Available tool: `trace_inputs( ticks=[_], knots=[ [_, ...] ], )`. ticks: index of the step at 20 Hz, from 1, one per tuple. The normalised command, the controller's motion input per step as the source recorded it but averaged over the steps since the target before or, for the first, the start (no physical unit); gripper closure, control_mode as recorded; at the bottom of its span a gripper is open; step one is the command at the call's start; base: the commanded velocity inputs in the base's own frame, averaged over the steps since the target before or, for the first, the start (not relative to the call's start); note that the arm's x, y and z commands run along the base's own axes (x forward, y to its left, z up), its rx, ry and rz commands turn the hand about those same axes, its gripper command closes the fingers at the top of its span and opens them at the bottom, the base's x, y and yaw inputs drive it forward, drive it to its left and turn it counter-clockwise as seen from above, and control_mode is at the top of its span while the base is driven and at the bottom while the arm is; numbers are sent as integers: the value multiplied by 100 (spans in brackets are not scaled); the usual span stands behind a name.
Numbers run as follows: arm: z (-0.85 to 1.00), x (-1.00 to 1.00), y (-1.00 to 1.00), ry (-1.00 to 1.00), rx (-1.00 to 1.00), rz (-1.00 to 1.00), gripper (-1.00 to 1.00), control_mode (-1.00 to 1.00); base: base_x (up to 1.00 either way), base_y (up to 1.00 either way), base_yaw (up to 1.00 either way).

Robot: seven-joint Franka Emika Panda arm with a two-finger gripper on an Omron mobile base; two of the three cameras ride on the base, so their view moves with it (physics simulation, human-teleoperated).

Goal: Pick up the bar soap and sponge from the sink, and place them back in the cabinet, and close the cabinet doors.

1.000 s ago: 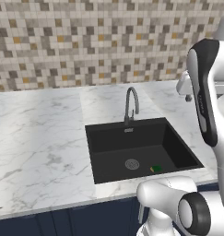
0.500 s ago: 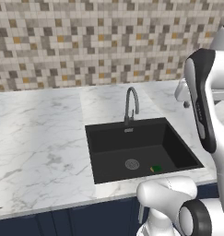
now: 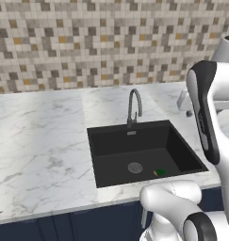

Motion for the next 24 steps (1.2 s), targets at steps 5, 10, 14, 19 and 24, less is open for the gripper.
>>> trace_inputs(
  ticks=[5,10,14,19,24],
  knots=[
    [-19,0,0,0,0,0,-100,-100,0,0,0],
    [-14,14,0,0,0,0,-100,-100,0,0,0],
    [-1,32,0,0,0,-4,-100,-100,0,0,0],
    [0,25,0,5,0,-2,-100,-100,0,0,0],
    [0,14,0,14,0,0,-100,-100,0,0,0]
  ],
)
